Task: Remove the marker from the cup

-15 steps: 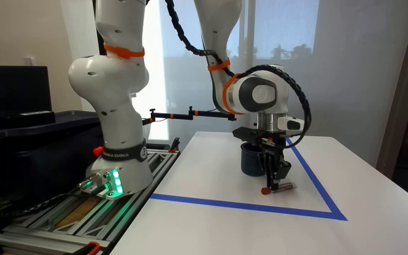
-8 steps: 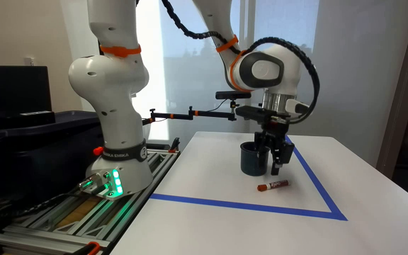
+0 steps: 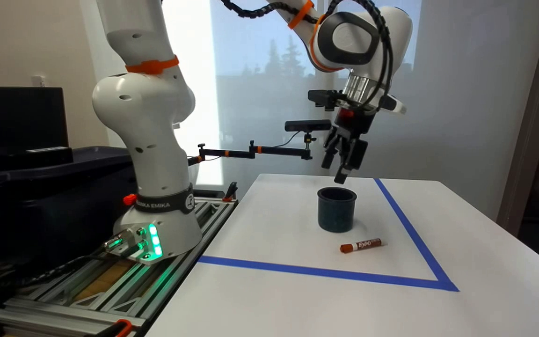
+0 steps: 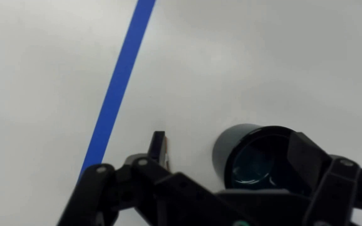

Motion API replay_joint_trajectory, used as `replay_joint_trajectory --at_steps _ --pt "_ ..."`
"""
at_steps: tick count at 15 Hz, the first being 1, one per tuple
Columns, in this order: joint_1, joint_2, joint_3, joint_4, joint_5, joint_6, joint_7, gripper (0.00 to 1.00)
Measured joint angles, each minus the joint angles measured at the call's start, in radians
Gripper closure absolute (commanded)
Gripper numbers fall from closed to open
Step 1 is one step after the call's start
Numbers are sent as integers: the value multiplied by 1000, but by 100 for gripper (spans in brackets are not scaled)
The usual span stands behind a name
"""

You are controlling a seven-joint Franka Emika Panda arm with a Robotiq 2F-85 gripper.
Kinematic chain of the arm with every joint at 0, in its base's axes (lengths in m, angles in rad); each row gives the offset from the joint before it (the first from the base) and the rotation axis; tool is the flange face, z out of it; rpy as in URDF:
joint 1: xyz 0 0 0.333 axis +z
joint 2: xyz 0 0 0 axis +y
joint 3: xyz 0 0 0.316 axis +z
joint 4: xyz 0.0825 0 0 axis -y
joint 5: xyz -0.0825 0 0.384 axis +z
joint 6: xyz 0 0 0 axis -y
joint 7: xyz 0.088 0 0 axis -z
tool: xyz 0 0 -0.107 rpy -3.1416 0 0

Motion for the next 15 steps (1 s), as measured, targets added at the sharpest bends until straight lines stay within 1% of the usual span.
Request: replay_joint_trajectory --at_steps 3,6,8,11,13,15 --pt "34 -6 20 0 104 14 141 0" --pt "42 -15 30 -21 138 102 273 0" --pt "41 -18 42 -35 75 166 379 0" --pt "37 -18 55 -50 -75 241 551 0" --pt "37 -18 58 -63 -106 285 601 0" --pt "37 -19 59 -66 -109 293 611 0"
